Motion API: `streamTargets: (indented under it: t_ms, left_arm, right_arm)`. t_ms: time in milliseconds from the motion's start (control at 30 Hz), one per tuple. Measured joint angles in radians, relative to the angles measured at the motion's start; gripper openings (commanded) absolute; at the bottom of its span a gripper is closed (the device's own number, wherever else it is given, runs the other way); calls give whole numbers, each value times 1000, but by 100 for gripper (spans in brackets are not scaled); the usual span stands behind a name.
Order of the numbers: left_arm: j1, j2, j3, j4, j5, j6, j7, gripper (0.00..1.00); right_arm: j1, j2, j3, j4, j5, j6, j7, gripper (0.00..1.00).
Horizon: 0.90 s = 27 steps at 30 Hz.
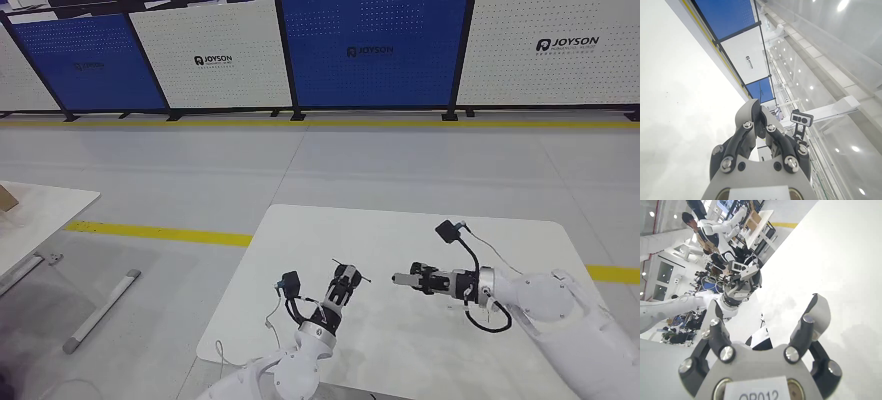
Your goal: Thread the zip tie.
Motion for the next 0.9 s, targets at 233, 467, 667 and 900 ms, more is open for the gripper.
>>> streamTargets:
  t_ms: [233,467,667,900]
  left_arm:
    - [-19,-9,-4,-2,-32,74,-15,0]
    - [-18,-9,-4,-1,-33,73,-15,0]
    - [3,-25,-30,-12,-102,79,-27,0]
    - [15,-41,-78,-39,-210,96,-51,0]
  right_arm:
    - [47,-29,-48,92,-6,0,42,100]
    - [46,-29,-48,90,-8,0,40,100]
    - [19,-42,-19,79,55,0,64,100]
    - [-8,-95,64,145,142,0,166,100]
